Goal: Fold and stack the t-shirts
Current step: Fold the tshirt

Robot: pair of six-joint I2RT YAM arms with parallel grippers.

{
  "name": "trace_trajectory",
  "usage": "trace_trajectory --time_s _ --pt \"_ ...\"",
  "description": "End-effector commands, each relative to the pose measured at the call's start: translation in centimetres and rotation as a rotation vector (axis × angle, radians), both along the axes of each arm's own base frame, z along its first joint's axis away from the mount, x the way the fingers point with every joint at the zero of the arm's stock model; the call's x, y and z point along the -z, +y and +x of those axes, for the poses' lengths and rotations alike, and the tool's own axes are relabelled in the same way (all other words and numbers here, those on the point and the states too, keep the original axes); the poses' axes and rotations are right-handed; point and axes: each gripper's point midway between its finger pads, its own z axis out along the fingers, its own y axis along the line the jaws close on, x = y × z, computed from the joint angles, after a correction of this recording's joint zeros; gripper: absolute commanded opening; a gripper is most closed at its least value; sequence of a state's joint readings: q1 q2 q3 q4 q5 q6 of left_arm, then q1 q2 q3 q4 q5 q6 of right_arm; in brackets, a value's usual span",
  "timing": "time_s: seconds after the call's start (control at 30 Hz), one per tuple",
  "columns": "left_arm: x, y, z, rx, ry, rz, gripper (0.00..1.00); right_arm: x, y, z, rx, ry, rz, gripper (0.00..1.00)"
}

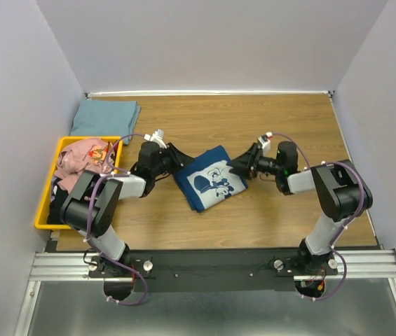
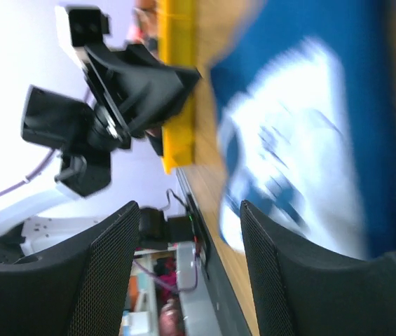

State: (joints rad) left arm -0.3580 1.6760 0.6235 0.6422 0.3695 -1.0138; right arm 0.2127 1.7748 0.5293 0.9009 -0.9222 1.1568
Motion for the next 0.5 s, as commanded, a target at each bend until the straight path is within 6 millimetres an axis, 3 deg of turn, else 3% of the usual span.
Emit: trace_trajectory --time_s 0.0,0.1,0.23,0.33,0.47 --pt "-1.3 1.3 0.7 -0.057 -0.066 0.058 0.35 -4.8 2.5 3.7 0.023 -0.138 0.030 0.66" --pt "0.0 1.5 0.6 -0.053 -0.025 0.064 0.35 -6.5 3.5 6.8 0.044 -0.198 0.042 0.67" --pt "2.5 2.1 0.2 -0.063 0.053 0.066 0.34 -4.0 4.7 10.9 0.079 -0.172 0.025 0.67" --pt "3.9 3.1 -0.2 -0.087 0.099 0.066 0.34 -1.7 5.2 12.5 0.086 -0.132 0.017 0.67" --pt "5.1 5.0 -0.5 -0.126 0.149 0.056 0.32 4.5 5.3 13.7 0.095 -0.034 -0.024 0.66"
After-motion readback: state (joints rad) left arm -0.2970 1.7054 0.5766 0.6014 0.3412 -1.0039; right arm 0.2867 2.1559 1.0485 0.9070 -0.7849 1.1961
